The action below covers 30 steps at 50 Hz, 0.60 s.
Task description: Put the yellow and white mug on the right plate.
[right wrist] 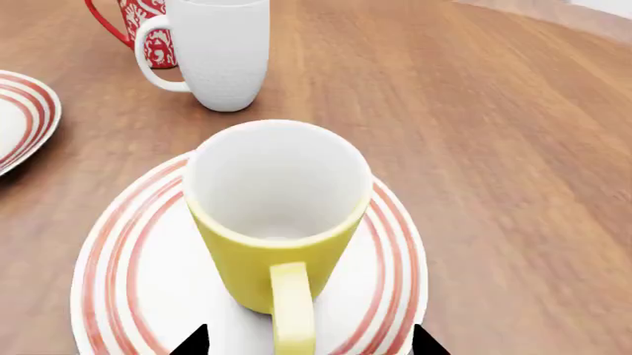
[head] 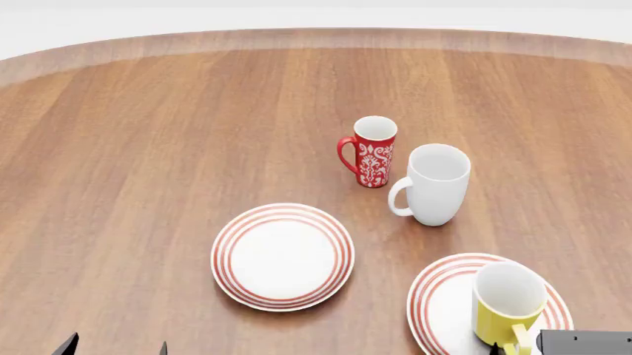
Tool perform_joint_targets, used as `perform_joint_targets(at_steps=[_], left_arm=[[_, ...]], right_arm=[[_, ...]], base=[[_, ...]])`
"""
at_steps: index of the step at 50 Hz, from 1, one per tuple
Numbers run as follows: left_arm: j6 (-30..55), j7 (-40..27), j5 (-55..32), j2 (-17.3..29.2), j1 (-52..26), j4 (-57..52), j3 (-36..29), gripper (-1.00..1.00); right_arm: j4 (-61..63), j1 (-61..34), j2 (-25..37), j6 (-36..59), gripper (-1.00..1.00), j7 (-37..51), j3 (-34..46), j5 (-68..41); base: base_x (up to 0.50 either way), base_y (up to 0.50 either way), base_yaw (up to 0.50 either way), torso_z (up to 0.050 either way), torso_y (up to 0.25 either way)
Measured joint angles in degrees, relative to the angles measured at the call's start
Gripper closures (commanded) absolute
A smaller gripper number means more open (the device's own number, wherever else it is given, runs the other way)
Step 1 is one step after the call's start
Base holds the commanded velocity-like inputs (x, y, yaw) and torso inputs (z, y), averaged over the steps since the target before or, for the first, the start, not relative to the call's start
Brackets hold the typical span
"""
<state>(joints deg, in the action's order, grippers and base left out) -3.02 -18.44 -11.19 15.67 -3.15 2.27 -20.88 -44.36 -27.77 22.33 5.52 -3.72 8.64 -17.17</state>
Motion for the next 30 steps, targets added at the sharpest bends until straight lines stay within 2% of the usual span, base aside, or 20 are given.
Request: perform_joint_targets(at_steps=[19, 30], left_arm=[[-0.18, -0.29, -0.19, 0.22, -0.11, 0.03, -0.33, -1.00], [-0.19, -0.45, -0.44, 0.40, -0.14, -0.12, -0.42, -1.00]], right_arm=[[28.42, 13.70, 2.41, 4.33, -1.00, 5.82, -1.69, -2.29], [37.74, 18.59, 1.90, 3.66, -1.00, 9.16, -0.86, -0.74]], base=[[0.00, 0.00, 0.00, 0.000, 0.000], [0.00, 0.00, 0.00, 0.000, 0.000]])
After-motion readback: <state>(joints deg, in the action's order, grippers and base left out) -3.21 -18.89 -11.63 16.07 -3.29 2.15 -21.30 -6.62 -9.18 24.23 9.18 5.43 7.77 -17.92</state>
